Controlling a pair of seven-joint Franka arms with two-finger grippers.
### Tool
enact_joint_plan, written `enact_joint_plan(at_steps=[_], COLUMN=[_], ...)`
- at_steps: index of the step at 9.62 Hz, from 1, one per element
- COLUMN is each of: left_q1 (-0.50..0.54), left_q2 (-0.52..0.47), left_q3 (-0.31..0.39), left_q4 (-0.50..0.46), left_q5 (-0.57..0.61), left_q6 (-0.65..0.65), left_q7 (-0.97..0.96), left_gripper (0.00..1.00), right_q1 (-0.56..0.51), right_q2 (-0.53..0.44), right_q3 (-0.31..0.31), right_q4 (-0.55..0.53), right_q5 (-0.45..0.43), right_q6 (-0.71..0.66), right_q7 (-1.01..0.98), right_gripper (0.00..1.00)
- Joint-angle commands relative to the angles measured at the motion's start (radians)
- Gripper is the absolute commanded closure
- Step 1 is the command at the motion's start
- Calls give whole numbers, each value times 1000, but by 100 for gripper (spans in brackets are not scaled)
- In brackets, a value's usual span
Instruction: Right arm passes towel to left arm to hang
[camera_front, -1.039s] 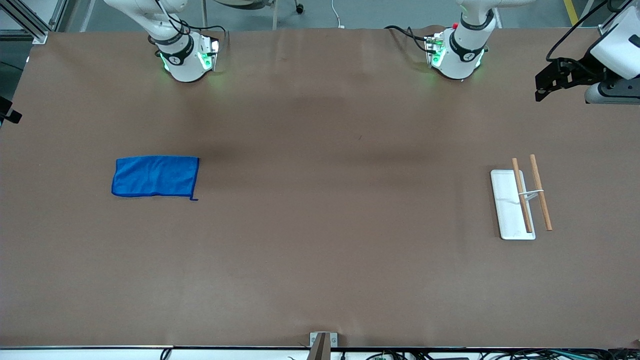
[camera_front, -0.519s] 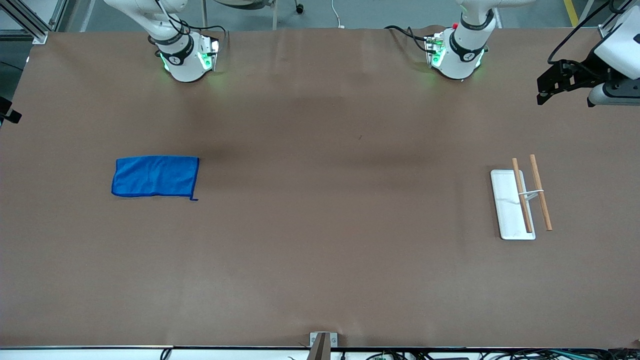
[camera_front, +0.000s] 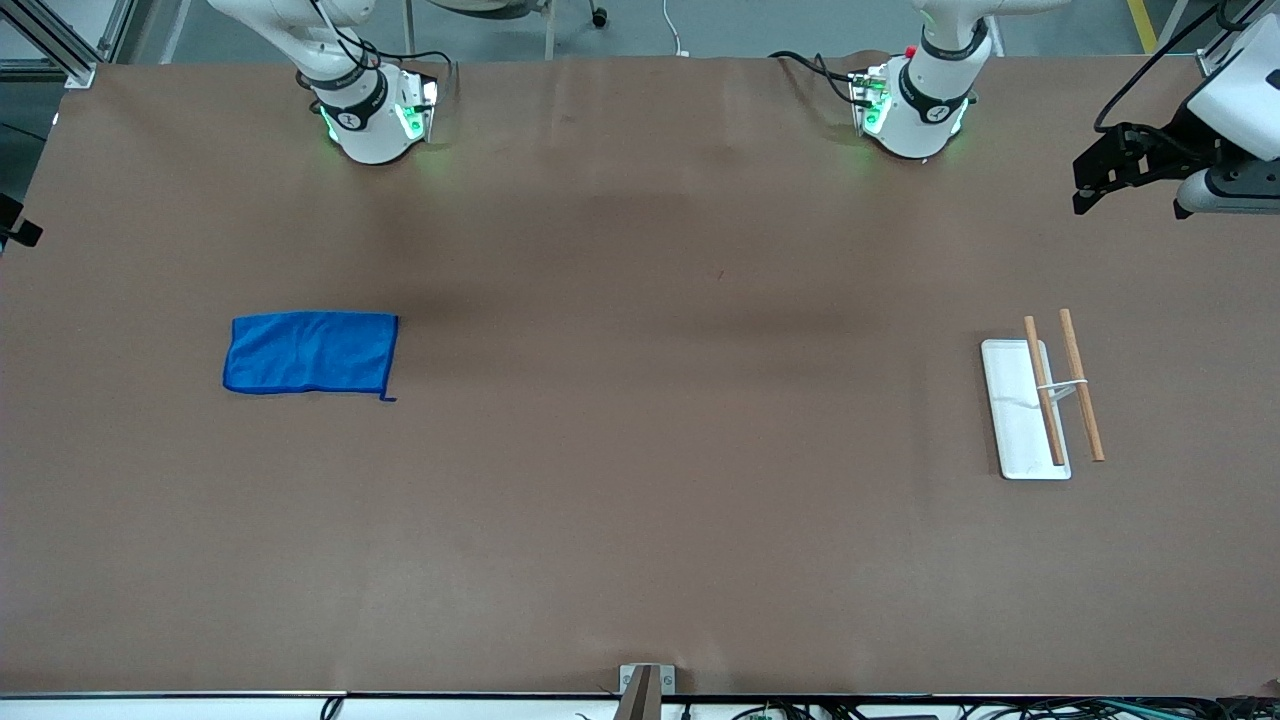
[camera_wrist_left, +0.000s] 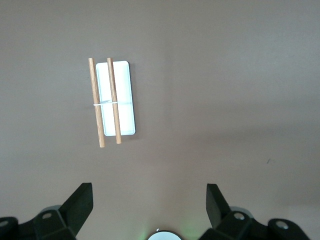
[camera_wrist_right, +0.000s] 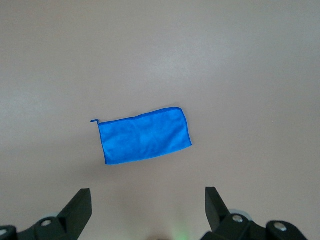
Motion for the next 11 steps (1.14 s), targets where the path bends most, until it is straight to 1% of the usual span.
enact_joint_plan(at_steps=[1, 2, 3, 5, 6, 8, 9, 11], left_q1=[-1, -1, -1, -2, -4, -1, 2, 4], left_q2=[27, 27, 27, 27, 27, 27, 27, 27], left_q3=[-2, -2, -2, -2, -2, -2, -2, -2], left_q4=[-1, -1, -1, -2, -4, -1, -4, -2], left_q5=[-4, -4, -4, -6, -6, -4, -6, -4], left_q6=[4, 4, 4, 4, 4, 4, 4, 4], left_q7=[2, 1, 1, 1, 1, 10, 13, 13], left_gripper=[0, 0, 0, 0, 0, 0, 0, 0], right_q1=[-17, -14, -11, -2, -2, 0, 4, 1], right_q2=[2, 17, 19, 22, 22, 22, 34, 112], right_q3=[9, 9, 11, 12, 14, 16, 14, 14], right_q4=[-7, -28, -98, -296, -417, -656, -732, -800], right_q5=[-4, -1, -1, -1, -1, -1, -4, -7], right_q6=[-2, -3, 26, 183, 306, 609, 721, 870], right_q7=[-21, -48, -59, -64, -65, -68, -74, -122], right_gripper=[0, 0, 0, 0, 0, 0, 0, 0])
